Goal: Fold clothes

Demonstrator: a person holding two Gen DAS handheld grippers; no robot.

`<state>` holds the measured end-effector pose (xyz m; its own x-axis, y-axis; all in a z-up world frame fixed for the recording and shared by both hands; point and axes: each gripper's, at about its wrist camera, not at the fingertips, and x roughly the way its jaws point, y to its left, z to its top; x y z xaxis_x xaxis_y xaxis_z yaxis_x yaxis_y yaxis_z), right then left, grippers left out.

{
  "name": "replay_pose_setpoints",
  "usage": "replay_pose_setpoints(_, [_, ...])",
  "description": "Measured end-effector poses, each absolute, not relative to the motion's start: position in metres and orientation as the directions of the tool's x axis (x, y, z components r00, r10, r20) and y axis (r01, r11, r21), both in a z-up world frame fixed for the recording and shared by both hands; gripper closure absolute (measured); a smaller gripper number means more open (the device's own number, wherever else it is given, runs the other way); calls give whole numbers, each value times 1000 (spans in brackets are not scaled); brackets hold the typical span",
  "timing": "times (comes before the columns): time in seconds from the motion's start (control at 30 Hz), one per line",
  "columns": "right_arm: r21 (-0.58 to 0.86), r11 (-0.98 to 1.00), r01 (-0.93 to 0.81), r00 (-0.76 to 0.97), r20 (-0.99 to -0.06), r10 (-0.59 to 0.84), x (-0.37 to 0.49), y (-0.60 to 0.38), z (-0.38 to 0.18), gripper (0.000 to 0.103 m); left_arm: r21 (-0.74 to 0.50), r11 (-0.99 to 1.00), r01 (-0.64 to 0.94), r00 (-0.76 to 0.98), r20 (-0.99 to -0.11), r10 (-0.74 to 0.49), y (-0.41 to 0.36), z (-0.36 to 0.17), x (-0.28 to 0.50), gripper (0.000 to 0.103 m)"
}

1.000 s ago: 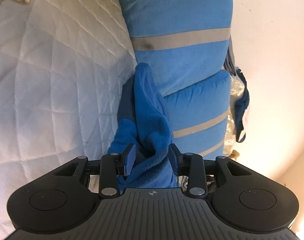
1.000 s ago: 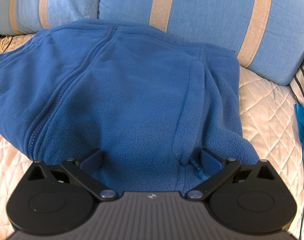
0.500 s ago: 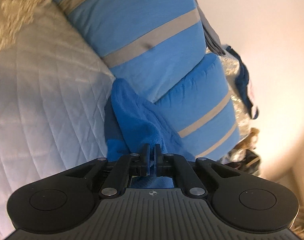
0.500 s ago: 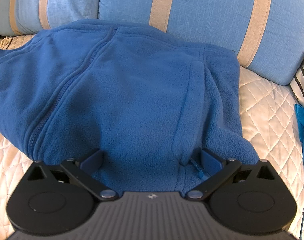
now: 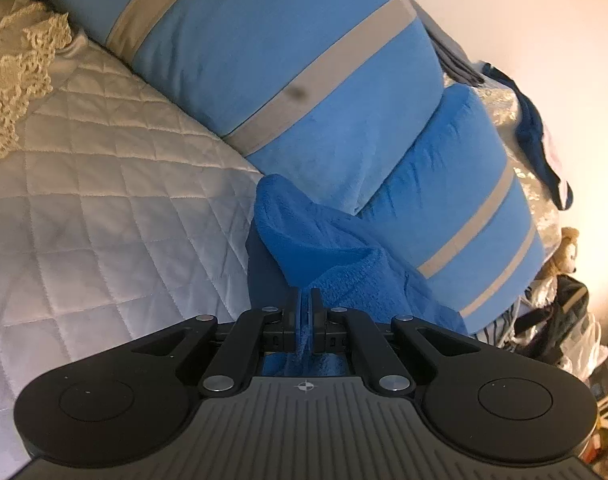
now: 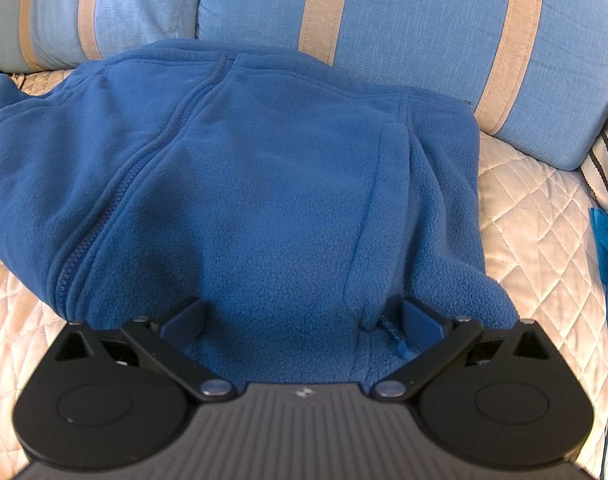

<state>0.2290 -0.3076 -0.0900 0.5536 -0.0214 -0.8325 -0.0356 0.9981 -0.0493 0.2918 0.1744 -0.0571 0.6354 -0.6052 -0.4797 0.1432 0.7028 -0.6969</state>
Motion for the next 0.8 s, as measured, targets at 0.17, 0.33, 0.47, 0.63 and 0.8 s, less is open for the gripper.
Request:
replay_pose_setpoints(0.17, [-48,998,-37,554,-832,-20,229,-308,-90,1,-748,656,101,637,-457,-621,181,-59,292,97])
replay_pose_setpoints(0.33, [-41,998,-39,556,-831,-12,230,-308,-91,1,-764,638,94,692,-411,-593,197,-39,276,59])
replay_pose_setpoints(0.47, [-37,999,-39,558,-829,-9,230,-309,-93,1,-683,713,160,686,-443,-577,171,-8,270,43])
replay_pose_setpoints(0.63, [-37,999,-39,559,-829,-9,230,-308,-93,1,-483,844,233,607,-606,-514,101,0,276,34])
replay_pose_setpoints(0.8, [-39,998,-41,560,-829,-9,231,-308,-93,1,-243,936,254,498,-797,-342,36,-15,287,21])
